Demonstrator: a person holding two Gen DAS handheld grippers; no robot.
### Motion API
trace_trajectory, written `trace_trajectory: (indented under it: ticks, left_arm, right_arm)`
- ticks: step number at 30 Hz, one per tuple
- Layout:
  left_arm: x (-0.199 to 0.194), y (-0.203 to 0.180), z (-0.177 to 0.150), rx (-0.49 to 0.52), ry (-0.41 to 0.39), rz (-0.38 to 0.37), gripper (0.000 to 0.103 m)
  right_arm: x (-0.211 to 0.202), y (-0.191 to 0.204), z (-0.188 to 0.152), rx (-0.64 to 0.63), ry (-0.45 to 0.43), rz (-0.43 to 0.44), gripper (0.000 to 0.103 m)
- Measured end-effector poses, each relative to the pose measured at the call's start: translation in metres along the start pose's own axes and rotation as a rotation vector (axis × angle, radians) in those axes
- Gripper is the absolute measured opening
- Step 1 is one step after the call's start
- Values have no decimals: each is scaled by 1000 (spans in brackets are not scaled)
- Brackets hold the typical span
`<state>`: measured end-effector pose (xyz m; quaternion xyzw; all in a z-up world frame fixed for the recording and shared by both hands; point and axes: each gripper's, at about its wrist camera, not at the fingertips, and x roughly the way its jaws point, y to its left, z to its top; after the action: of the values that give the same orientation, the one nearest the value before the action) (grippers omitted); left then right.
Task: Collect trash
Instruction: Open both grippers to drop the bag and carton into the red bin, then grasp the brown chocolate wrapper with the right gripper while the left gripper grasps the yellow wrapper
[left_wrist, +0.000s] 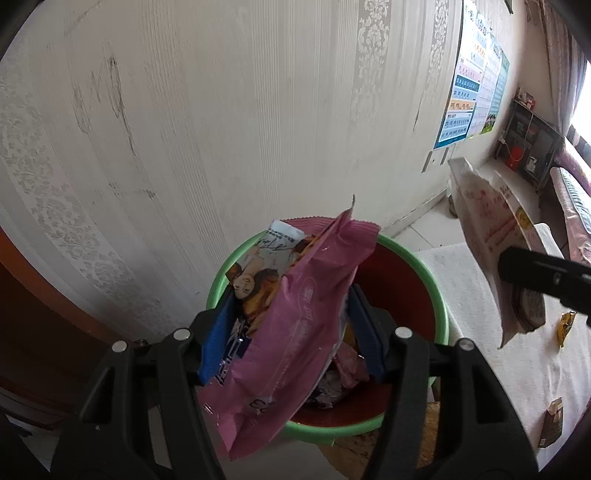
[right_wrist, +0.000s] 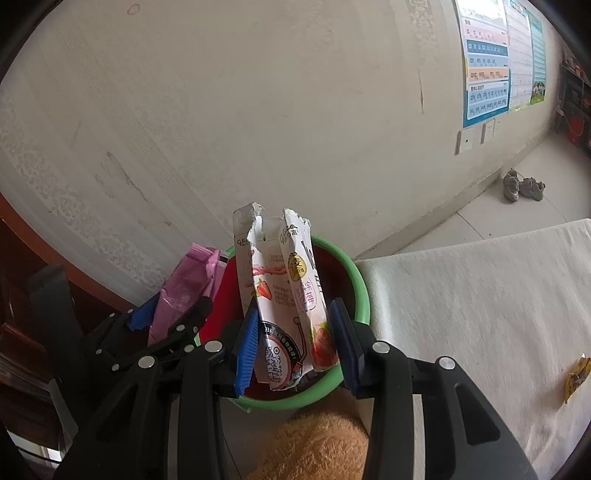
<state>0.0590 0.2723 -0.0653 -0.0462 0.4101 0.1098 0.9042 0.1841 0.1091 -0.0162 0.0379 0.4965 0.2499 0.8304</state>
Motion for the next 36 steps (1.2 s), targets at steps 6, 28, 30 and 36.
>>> trace_trajectory:
  ticks: [6,28,30,36]
  left_arm:
    - [3,4,0,-22,-1,30,73]
    - [-19,-58,-34,71,56,-96,77]
    - [-22,-79,-37,97,65,-132,77]
    - [-37,-139,-44,180,44,-219,77]
  right_arm:
    - [-2,6,8,-12,-40,17,54]
    - [-123,-203,-191,360,109,-431,63]
    - [-122,-218,-212,396,154,-428,63]
    - [-99,-225,-241,396,220,-362,60]
